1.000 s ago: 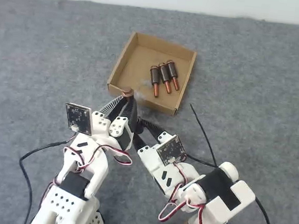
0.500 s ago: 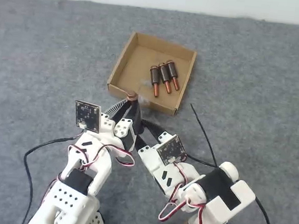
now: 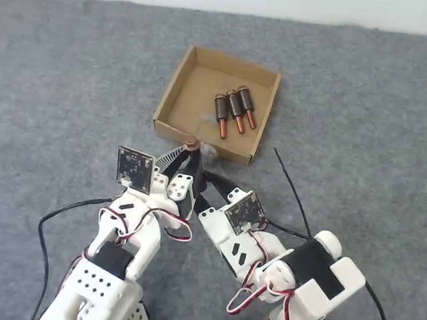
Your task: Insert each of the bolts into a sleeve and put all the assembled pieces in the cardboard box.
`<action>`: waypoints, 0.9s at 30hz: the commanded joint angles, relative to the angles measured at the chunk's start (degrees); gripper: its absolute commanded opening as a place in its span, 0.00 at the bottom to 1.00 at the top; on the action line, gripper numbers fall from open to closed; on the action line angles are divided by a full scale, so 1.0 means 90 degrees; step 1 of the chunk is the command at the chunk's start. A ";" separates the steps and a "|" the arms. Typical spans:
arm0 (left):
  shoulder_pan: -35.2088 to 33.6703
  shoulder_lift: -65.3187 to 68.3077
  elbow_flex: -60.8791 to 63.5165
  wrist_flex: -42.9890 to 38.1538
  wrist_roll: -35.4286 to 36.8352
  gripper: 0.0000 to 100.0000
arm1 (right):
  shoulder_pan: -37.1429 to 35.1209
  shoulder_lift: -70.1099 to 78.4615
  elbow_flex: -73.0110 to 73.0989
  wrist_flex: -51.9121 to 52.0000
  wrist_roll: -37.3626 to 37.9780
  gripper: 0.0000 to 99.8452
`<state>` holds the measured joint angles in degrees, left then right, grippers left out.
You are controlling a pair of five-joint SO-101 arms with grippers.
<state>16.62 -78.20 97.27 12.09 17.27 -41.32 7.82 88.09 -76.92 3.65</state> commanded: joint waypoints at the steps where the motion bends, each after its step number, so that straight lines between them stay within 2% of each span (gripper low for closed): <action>1: -0.0010 0.0059 -0.0044 0.0049 -0.0098 0.01 | 0.0161 -0.0122 -0.0166 -0.0132 0.0059 0.01; 6: 0.0000 0.0059 -0.0044 0.0049 -0.0107 0.01 | 0.0181 -0.0122 -0.0117 -0.0708 0.0059 0.01; 19: 0.0068 0.0068 -0.0044 0.0225 -0.0127 0.02 | 0.0190 -0.0142 -0.0166 -0.0816 0.0059 0.01; 24: 0.0068 0.0068 -0.0044 0.0225 -0.0127 0.02 | 0.0190 -0.0611 0.0049 -0.1060 0.0059 0.01; 27: 0.0078 0.0068 -0.0044 0.0234 -0.0127 0.02 | 0.0200 -0.0894 0.0195 -0.1040 -0.0254 0.01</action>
<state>17.49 -78.55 97.27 13.67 16.75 -40.97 5.10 89.14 -84.22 3.47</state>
